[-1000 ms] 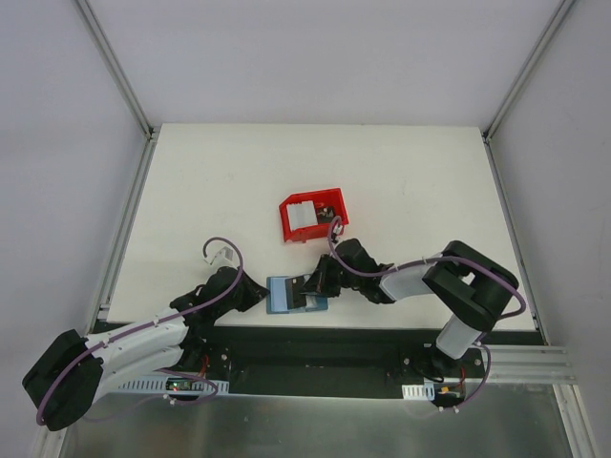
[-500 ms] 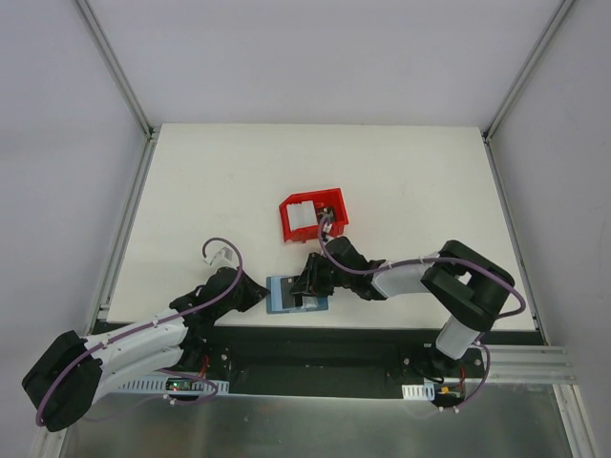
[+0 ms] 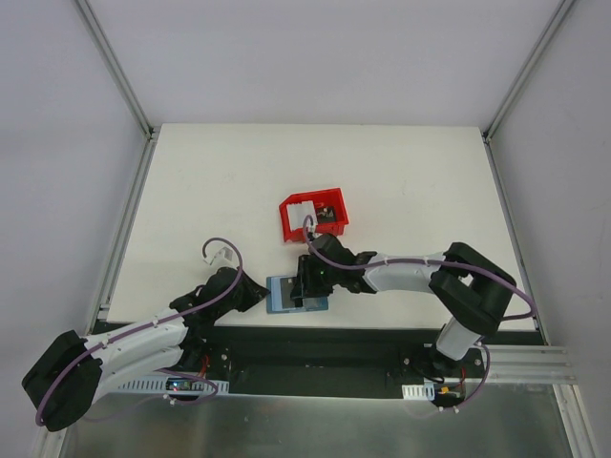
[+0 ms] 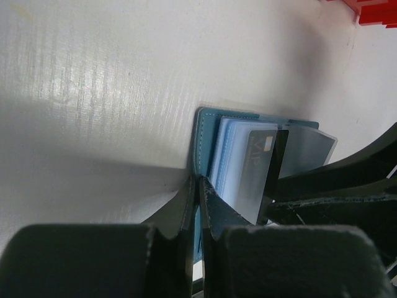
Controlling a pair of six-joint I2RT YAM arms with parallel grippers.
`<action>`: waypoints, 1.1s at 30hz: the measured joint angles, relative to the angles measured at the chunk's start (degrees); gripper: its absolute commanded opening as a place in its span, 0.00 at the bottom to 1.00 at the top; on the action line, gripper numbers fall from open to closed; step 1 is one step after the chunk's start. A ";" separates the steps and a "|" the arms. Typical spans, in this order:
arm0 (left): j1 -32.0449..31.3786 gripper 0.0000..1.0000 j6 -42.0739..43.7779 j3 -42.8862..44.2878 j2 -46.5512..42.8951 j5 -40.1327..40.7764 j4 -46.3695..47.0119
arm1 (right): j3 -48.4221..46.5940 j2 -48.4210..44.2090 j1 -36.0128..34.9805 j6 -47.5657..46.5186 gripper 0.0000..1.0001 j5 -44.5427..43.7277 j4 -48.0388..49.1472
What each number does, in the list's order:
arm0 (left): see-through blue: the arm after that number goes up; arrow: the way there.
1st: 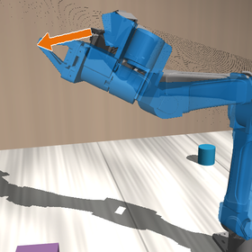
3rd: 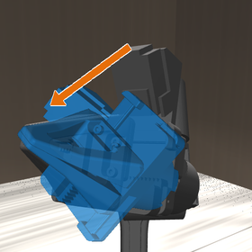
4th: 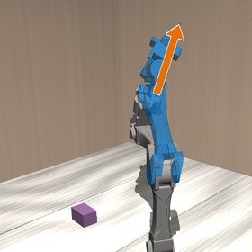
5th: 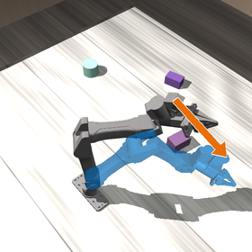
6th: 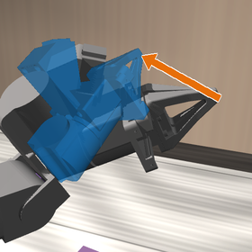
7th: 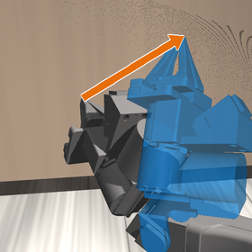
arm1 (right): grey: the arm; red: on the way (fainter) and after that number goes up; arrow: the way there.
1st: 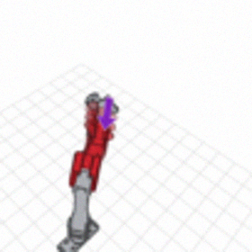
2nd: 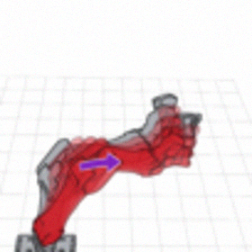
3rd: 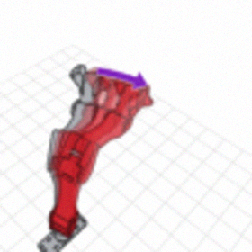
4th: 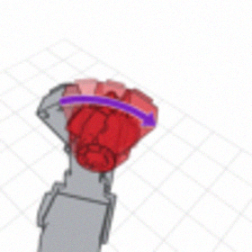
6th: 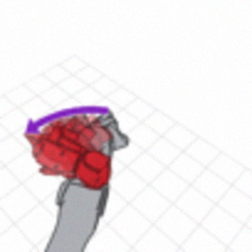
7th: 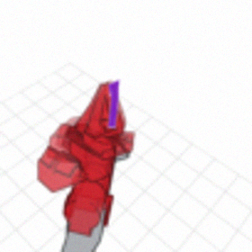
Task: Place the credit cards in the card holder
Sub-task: Insert the credit card into the card holder.
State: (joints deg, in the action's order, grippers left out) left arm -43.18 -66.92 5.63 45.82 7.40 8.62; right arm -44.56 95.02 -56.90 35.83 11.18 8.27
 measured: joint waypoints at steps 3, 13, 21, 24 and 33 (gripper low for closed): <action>0.00 0.00 0.44 0.02 0.02 -0.11 -0.02 | -4.15 1.42 -1.68 -2.36 0.39 -0.79 -5.62; 0.00 0.00 3.37 2.19 2.56 -0.96 -0.79 | -16.00 6.62 -4.92 -8.37 0.38 -2.45 -18.49; 0.00 0.00 3.96 2.38 2.51 -0.96 -0.92 | -16.63 7.69 -4.90 -10.67 0.27 -2.40 -19.61; 0.00 0.00 4.35 2.40 2.51 -0.96 -0.92 | -16.63 7.69 -4.90 -12.52 0.24 -2.25 -19.61; -0.33 0.00 4.98 2.56 1.27 -1.07 -1.49 | -16.90 7.61 -4.92 -14.51 0.45 -3.02 -20.13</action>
State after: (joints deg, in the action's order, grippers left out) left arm -43.51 -61.93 8.19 47.09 6.33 7.14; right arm -61.45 102.63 -61.82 21.32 8.16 -11.86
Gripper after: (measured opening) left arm 0.006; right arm 0.395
